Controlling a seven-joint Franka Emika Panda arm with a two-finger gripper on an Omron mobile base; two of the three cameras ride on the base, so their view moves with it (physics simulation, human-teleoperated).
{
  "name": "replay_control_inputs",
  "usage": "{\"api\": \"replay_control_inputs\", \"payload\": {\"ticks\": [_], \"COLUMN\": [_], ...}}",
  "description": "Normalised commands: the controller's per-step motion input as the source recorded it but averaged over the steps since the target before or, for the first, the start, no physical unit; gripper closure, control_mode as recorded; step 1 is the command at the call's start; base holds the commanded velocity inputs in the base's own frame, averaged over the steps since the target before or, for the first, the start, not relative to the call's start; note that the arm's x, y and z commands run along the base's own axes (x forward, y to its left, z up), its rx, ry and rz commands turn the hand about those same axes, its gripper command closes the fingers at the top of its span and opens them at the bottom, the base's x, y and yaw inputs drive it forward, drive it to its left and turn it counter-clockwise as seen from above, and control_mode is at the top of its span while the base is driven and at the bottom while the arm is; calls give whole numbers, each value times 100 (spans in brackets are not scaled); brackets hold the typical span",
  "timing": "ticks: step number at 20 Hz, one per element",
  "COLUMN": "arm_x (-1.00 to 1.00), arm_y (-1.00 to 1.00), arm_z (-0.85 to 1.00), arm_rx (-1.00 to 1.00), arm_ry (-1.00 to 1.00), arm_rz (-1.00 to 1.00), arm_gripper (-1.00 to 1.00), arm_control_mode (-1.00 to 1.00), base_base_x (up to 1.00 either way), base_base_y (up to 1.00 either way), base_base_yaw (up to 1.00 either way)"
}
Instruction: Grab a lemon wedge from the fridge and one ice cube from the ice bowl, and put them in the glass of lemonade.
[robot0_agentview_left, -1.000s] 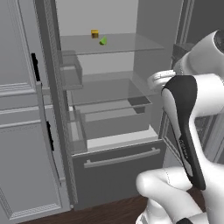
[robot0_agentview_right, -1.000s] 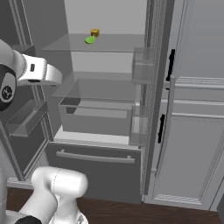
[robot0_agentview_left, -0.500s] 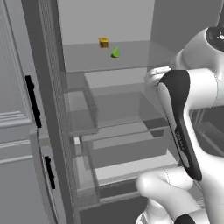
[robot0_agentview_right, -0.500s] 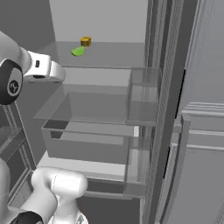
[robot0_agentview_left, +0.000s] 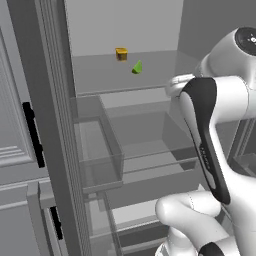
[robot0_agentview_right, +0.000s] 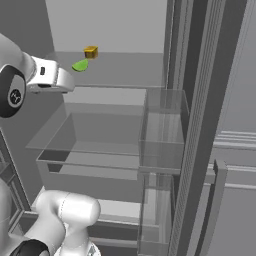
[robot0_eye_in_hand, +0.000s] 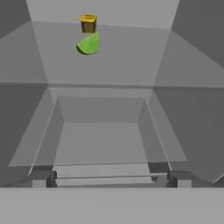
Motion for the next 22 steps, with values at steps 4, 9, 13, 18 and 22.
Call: {"api": "replay_control_inputs", "payload": {"ticks": [4, 9, 13, 18, 22], "arm_x": [0, 4, 13, 69, 93], "arm_y": [0, -13, 2, 84, 71], "arm_z": [49, 34, -3, -8, -20], "arm_rx": [0, 0, -1, 0, 0], "arm_ry": [-16, -10, 4, -1, 0], "arm_rz": [4, 9, 0, 0, -2], "arm_gripper": [-100, -100, -100, -100, -100], "arm_control_mode": [-100, -100, -100, -100, -100], "base_base_x": [0, 0, 0, 0, 0], "base_base_y": [0, 0, 0, 0, 0], "base_base_yaw": [0, 0, 0, 0, 0]}}
